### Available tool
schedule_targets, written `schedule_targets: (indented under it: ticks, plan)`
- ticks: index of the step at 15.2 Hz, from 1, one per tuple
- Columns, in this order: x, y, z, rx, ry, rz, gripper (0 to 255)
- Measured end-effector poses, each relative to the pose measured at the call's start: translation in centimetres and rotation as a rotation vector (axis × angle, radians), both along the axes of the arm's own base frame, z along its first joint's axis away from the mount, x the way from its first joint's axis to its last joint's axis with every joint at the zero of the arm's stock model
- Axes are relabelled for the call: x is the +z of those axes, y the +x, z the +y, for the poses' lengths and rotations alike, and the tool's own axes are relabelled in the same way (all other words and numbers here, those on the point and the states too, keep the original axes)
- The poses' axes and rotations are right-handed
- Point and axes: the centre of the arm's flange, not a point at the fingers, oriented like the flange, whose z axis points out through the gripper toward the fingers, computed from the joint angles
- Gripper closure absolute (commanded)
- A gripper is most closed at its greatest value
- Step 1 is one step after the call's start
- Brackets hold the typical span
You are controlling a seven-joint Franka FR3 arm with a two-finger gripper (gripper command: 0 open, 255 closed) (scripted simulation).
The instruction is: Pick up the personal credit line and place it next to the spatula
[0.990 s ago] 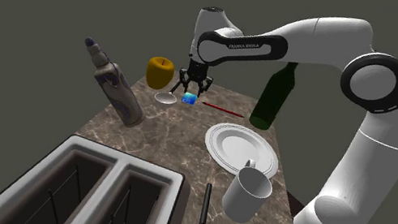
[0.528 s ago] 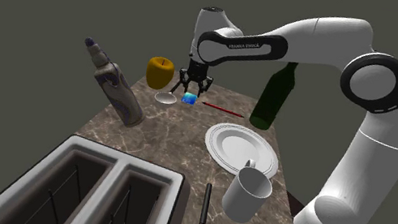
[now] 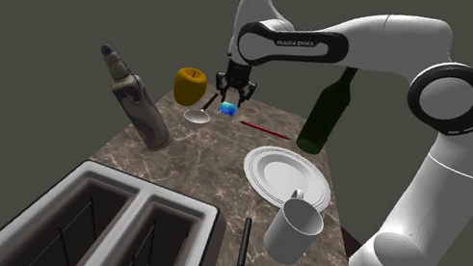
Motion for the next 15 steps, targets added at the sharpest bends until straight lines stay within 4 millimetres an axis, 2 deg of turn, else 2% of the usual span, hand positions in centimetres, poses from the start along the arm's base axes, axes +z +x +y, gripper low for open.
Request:
schedule_targets:
  ticks: [8, 10, 15]
  plan:
    - [4.1, 0.0, -0.1, 0.000, 0.000, 0.000, 255]
    - [4.5, -1.0, 1.1, 0.000, 0.000, 0.000, 255]
    - [4.6, -4.5, 6.6, 0.001, 0.000, 0.001, 255]
